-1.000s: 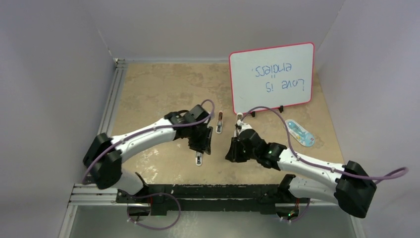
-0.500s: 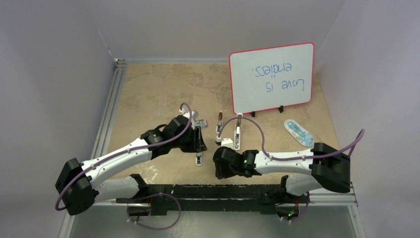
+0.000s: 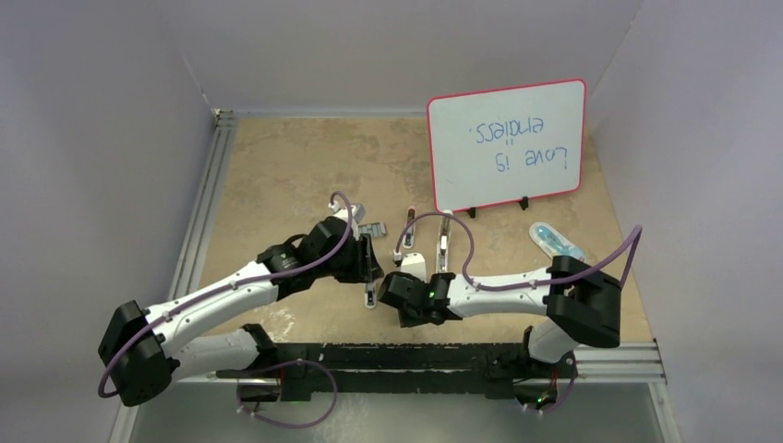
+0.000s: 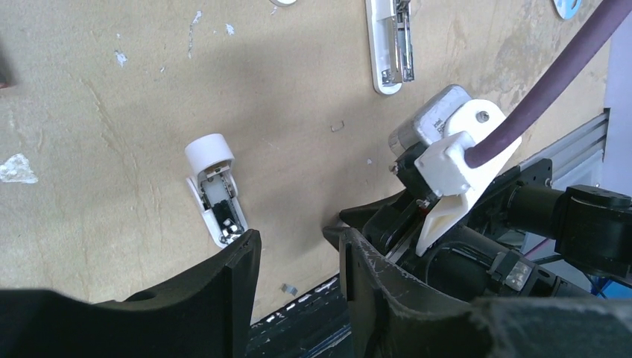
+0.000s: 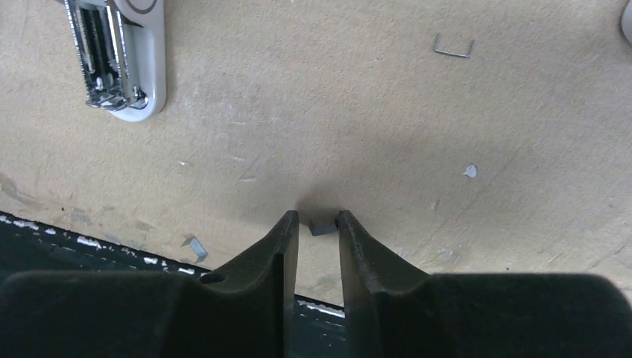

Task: Load the staples into the stapler
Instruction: Pick up the staple from the center of the board.

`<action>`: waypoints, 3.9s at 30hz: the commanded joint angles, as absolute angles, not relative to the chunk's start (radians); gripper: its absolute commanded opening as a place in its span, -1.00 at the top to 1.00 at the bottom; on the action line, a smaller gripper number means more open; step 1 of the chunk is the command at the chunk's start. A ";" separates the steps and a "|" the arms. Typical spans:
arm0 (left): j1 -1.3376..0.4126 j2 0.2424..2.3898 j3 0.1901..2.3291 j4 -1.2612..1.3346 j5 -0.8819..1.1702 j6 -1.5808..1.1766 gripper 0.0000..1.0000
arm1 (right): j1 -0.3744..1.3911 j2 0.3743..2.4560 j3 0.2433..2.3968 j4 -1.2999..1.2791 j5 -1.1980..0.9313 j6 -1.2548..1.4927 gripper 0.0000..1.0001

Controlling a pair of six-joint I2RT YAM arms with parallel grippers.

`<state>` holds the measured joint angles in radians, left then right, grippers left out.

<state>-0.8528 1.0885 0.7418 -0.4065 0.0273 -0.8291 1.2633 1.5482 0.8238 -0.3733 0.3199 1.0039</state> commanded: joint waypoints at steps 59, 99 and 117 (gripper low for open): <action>-0.850 0.878 0.586 -0.160 0.203 -0.839 -0.27 | 0.771 1.211 0.591 0.085 -0.321 1.024 0.67; -0.927 1.071 0.558 0.400 0.087 -0.699 0.54 | 0.666 0.964 0.319 0.560 -0.469 1.993 0.70; -0.932 1.089 0.537 0.492 0.117 -0.698 0.55 | 0.667 0.976 0.298 0.604 -0.488 2.019 0.70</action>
<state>-0.9264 1.0809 0.5251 0.3885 0.1204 -0.7136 0.6537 0.9771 0.3023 0.5423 -0.4366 2.0052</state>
